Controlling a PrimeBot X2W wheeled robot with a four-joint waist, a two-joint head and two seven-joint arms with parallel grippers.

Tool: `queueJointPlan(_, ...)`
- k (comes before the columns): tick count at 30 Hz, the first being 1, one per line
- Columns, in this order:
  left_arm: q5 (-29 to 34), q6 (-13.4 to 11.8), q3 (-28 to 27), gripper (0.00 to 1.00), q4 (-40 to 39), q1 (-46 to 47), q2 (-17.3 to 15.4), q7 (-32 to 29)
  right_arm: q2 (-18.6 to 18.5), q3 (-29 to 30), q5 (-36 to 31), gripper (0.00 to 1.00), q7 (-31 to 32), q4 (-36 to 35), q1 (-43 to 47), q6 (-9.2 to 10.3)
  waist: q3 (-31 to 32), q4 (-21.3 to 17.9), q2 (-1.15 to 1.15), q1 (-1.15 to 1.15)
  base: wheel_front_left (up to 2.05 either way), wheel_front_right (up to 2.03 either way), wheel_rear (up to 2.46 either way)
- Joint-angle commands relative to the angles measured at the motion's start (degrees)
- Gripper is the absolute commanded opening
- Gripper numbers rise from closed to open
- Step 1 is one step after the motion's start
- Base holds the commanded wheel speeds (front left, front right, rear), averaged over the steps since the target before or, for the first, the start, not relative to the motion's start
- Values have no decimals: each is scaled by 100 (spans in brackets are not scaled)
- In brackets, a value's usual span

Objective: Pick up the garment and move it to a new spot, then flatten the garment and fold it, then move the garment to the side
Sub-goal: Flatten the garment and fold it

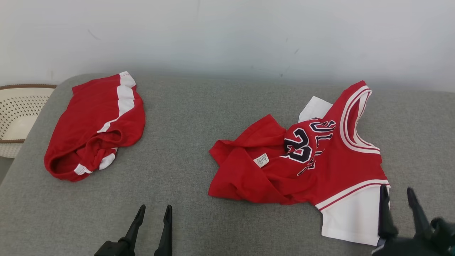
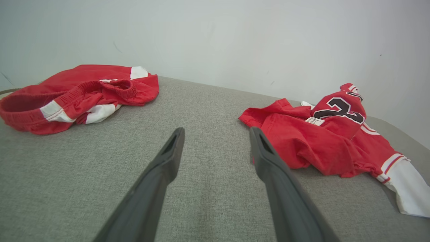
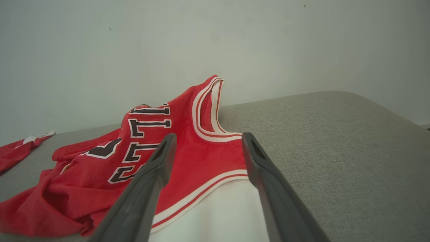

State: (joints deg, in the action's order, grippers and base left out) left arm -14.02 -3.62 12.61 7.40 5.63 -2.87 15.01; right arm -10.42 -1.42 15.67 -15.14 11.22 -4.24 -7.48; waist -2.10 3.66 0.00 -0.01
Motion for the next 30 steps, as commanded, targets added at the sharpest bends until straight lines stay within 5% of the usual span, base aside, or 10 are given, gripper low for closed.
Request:
queueJointPlan(1, 73, 14, -11, 100, 24, -18, -4, 18, 153, 55, -165, 100, -7, -153, 218, -2, 16, 22, 0, 1, 0, 0, 0)
queueJointPlan(9, 305, 161, -139, 100, 62, 170, -10, 18, 690, -117, -519, 100, 138, -801, 896, -2, -64, -140, 0, 1, 0, 0, 0)
queueJointPlan(18, 497, 540, 9, 100, 412, 921, -95, 18, 744, -312, -467, 100, 177, -748, 617, -2, -334, -474, 0, 1, 0, 0, 0)
queueJointPlan(30, 404, 944, 285, 100, 1959, 2463, -286, -466, 756, -666, -232, 100, 52, -404, 109, -2, -790, -1307, 0, 1, 0, 0, 0)
